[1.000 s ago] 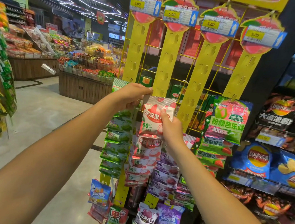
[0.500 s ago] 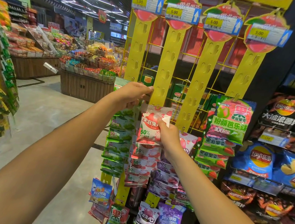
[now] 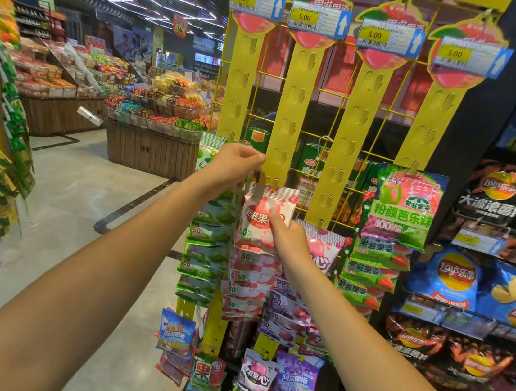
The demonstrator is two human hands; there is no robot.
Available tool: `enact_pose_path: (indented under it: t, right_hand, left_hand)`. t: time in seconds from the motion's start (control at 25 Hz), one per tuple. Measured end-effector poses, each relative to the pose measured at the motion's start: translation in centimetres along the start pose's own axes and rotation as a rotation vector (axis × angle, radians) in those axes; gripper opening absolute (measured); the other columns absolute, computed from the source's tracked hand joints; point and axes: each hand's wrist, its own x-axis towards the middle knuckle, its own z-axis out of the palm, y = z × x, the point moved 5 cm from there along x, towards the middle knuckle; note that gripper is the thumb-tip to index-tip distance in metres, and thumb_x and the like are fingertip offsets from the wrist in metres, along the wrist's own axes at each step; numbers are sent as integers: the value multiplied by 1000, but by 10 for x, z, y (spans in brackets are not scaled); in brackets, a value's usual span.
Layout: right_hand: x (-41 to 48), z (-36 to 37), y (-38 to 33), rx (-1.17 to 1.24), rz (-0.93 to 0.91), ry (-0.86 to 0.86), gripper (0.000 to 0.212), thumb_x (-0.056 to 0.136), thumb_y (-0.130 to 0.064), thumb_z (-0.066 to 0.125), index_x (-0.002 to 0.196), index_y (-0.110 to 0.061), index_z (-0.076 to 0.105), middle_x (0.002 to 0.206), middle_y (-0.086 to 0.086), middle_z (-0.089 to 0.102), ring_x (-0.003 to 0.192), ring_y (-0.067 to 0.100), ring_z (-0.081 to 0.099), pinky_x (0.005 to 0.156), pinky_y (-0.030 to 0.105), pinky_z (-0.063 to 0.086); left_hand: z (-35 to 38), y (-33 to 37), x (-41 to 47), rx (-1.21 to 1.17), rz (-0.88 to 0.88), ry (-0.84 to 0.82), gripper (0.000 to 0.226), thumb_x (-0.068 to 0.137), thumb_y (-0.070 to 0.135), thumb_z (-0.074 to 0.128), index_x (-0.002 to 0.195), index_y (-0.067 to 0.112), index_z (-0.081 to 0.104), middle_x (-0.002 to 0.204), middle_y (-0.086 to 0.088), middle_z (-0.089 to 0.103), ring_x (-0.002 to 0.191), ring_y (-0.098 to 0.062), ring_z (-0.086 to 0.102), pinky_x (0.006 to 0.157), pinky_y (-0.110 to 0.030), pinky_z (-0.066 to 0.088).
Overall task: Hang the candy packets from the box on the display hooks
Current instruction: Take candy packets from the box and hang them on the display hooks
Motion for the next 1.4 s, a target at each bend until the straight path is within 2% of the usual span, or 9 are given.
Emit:
enact_pose_path:
  t: [0.08,0.16,0.32,0.44,0.56,0.64,0.8,1.04,1.4]
  right_hand:
    - [-1,-2,-2,21,-33,8,21,93,-46,68,101,-27,64,103,1,74,98,26,72,93,52,59]
    - [-3,-5,-2,-14,-53,9,23,90,-34,72,109,-26,61,106,1,74,98,24,73,90,54,60]
    - [-13,-16,-9,-245,-176,27,21,92,-21,67,111,-24,60,105,-3,72,90,19,71,72,36,60]
    - [-17,-24,-12,-456,-300,52,15,92,-22,66,107,-23,67,105,0,69,92,20,65,64,28,48]
    - [-21,-31,-8,-548,-333,35,22,91,-30,67,113,-24,67,109,-1,68,98,19,62,73,33,49]
    - [-25,-40,-5,-567,-337,32,27,92,-31,65,117,-23,66,114,0,69,99,18,62,79,37,54]
    - [-41,-72,8,-607,-307,34,48,94,-31,64,140,-17,57,129,-1,60,115,19,59,99,39,51]
    - [-81,-145,31,-835,-463,48,20,96,-27,61,114,-25,68,114,-6,60,110,16,58,90,35,51]
    - [-159,-357,101,-1080,-414,250,35,90,-32,65,124,-25,65,136,-2,56,130,23,51,102,46,50]
  left_hand:
    - [4,-2,-5,36,28,28,29,106,27,58,131,17,69,115,6,71,48,-8,64,42,-18,48]
    - [8,-8,-9,23,57,20,34,105,19,59,138,13,66,129,4,70,72,-16,76,51,-25,59]
    - [12,-14,-25,97,111,60,37,104,13,56,141,13,63,138,7,64,79,-1,70,61,-13,56]
    - [15,-17,-38,200,125,93,40,103,18,55,143,19,62,143,4,63,105,-12,66,88,-29,56]
    - [24,-26,-51,385,148,147,42,102,26,56,144,24,60,148,3,60,127,-16,60,105,-38,48]
    - [32,-31,-61,473,203,175,39,103,31,57,142,28,61,146,4,60,129,-18,60,103,-41,52]
    - [63,-39,-82,659,307,155,30,103,35,58,132,35,64,135,8,62,96,-12,66,81,-39,58]
    - [144,-34,-126,949,540,123,42,97,45,60,134,25,61,139,-2,58,133,-25,48,105,-46,49]
    - [355,-11,-194,960,615,-134,56,96,49,58,147,27,54,154,-5,50,148,-31,40,110,-50,46]
